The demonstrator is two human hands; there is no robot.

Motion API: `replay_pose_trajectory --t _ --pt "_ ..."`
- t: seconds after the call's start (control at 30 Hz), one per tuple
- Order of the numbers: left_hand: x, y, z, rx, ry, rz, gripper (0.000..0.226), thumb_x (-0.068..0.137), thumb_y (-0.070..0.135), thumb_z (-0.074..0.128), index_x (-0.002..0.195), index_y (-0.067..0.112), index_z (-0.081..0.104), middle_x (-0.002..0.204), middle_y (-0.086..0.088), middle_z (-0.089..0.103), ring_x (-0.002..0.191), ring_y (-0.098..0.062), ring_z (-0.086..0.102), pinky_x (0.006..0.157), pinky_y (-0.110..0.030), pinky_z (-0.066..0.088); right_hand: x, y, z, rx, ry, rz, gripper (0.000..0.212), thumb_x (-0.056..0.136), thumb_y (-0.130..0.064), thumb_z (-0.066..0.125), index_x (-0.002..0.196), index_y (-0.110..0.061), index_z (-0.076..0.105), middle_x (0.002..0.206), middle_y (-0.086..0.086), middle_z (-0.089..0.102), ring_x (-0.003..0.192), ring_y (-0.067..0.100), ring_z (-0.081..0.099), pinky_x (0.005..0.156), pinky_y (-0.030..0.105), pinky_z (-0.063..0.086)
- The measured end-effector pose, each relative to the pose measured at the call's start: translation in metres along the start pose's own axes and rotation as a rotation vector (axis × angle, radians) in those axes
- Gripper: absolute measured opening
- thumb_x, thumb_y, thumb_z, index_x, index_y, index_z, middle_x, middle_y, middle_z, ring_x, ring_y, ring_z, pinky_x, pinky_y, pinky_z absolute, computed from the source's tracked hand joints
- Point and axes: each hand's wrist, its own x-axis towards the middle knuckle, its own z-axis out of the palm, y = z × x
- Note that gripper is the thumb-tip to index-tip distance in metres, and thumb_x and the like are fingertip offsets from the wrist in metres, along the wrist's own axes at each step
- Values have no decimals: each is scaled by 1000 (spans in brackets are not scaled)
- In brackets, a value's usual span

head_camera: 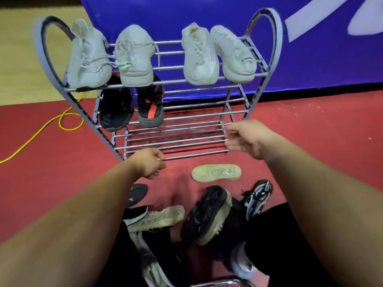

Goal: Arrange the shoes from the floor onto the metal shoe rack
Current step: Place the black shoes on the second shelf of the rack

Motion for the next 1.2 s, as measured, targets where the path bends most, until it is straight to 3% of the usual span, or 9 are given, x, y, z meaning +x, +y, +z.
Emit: replay_pose_trajectory --t 0.13,0.23,0.33,0.47,0.6,0.8,0.97,1.1,1.2 --pt "15 -14 30 351 -103 25 25 92 22 68 115 16 60 78 -8 64 69 -24 61 63 -27 48 -4 41 -37 -260 50 27 8 93 -15 68 99 -10 66 95 10 71 79 25 69 73 39 62" --pt "22 -32 55 688 -232 76 36 92 29 64 128 24 59 108 -1 66 91 -20 59 72 -22 46 4 71 -54 -539 15 100 5 94 -17 67 98 -13 66 91 9 70 78 23 67 77 41 60" --pt "29 -63 75 928 -443 58 36 88 24 59 124 21 61 115 0 68 98 -21 64 77 -24 55 17 92 -59 -777 -54 174 11 94 -17 67 103 -12 70 88 9 70 76 24 66 79 43 59" --pt "40 -93 87 1084 -539 -28 42 83 20 59 123 9 65 126 -13 68 112 -27 66 92 -32 53 36 124 -47 -774 -77 263 26 94 -15 69 117 -3 69 94 12 71 76 24 67 71 39 61" --pt "54 -84 99 1018 -450 49 39 88 26 56 125 16 64 124 -10 67 111 -28 64 85 -29 48 44 164 -19 -680 -151 213 22 96 -26 67 106 -7 69 95 10 68 87 28 66 83 39 57" --pt "73 -90 148 843 -294 120 35 89 37 53 119 25 65 127 -3 66 114 -25 61 97 -29 47 63 244 11 -649 -185 397 22 94 -16 55 104 -5 70 95 14 69 74 27 62 56 36 53" --pt "94 -106 189 678 -457 -7 24 89 23 63 112 17 66 118 -9 68 105 -25 63 78 -23 41 74 280 18 -486 -68 487 44 85 -32 56 115 -3 70 112 12 71 98 28 67 87 38 57" --pt "108 -110 202 526 -417 -73 11 81 26 67 91 23 62 96 -2 69 85 -19 63 65 -25 40 74 291 5 -224 102 694 41 99 -18 54 136 -2 60 120 16 63 91 21 54 81 32 46" --pt "116 -106 214 336 -362 -169 27 72 28 73 96 20 64 90 -5 71 78 -18 67 58 -24 42 79 299 -2 64 210 755 31 95 -10 55 122 1 66 103 17 68 77 28 66 79 39 57"
